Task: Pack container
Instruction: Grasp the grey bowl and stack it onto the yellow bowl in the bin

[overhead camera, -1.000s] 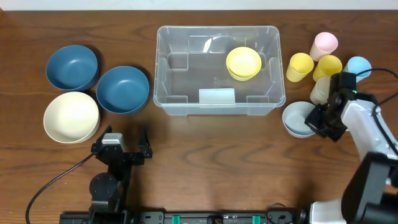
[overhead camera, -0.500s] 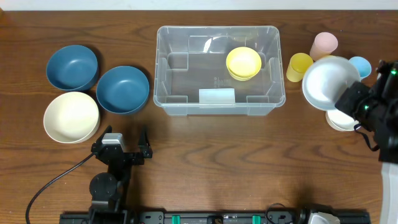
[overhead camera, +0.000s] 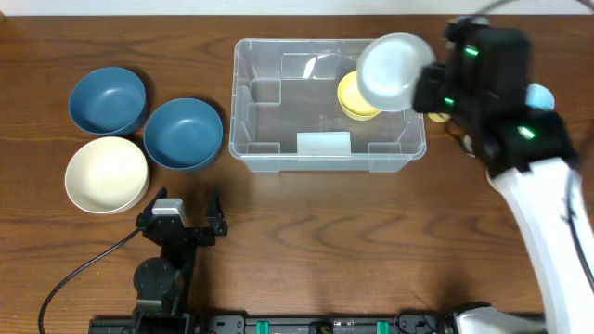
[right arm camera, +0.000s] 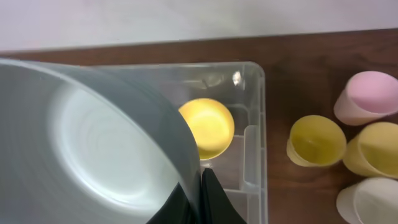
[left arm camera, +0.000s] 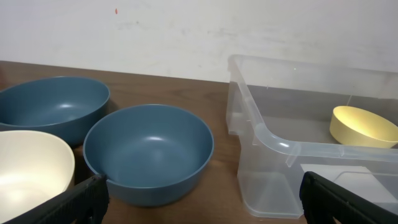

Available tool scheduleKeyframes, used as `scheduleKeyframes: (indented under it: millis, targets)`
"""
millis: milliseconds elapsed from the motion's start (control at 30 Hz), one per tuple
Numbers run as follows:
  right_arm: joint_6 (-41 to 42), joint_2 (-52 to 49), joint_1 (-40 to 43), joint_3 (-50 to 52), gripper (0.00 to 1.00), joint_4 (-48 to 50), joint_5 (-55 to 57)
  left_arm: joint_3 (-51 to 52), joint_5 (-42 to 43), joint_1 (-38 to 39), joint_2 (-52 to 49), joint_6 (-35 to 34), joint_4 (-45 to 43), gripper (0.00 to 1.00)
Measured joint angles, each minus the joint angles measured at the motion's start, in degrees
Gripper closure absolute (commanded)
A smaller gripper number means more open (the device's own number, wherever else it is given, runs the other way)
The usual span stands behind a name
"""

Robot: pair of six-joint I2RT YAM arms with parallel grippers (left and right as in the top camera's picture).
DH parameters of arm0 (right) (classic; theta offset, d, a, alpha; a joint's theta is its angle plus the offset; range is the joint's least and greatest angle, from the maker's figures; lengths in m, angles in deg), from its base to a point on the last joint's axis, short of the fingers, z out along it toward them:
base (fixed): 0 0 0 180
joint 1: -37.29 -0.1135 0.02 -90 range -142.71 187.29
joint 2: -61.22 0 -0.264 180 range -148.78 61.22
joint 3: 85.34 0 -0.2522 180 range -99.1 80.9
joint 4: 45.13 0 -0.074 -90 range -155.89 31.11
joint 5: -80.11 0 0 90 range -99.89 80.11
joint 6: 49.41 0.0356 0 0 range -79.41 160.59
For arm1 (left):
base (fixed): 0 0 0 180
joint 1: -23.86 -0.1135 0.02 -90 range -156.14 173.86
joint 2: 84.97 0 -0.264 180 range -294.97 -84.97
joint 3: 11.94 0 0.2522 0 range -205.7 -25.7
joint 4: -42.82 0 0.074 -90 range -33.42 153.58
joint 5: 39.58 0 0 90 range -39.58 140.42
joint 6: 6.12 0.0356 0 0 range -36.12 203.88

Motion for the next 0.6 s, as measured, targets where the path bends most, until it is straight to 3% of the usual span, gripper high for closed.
scheduleKeyframes:
  millis: [233, 600]
  targets:
    - [-2.6, -12.5, -2.2, -3.7, 0.97, 2.3, 7.6, 0.0, 0.0, 0.0, 0.0, 0.0, 0.0, 0.02]
    - [-3.2, -26.2, -2.2, -4.0, 0.98, 7.3, 10.4, 0.0, 0.0, 0.0, 0.0, 0.0, 0.0, 0.02]
